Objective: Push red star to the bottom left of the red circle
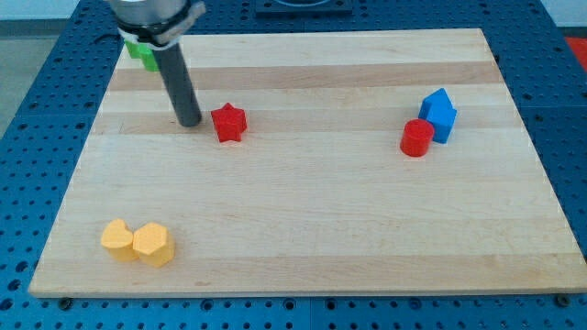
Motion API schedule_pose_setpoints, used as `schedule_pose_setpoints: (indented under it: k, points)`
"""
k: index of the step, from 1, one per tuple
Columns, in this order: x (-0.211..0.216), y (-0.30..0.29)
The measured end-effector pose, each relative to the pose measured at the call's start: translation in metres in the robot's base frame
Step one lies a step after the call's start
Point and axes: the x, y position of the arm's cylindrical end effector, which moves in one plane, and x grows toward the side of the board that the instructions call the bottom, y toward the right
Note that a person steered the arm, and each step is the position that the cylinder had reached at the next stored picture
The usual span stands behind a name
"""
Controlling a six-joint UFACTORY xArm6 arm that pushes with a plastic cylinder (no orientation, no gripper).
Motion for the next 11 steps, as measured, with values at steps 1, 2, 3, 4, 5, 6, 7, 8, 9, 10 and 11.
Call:
schedule_pose_setpoints:
  k: [1, 2, 3, 4, 5, 6, 7, 8, 9, 10, 11]
  points:
    - [0.017, 0.046]
    - [0.039, 0.091]
    - [0.041, 0.118]
    - [0.036, 0.082]
    - [0.019, 0.044]
    - [0.001, 0.046]
    - [-0.009, 0.069]
    - [-0.001, 0.101]
    - [0.016, 0.142]
    - [0.037, 0.187]
    - [0.059, 0.219]
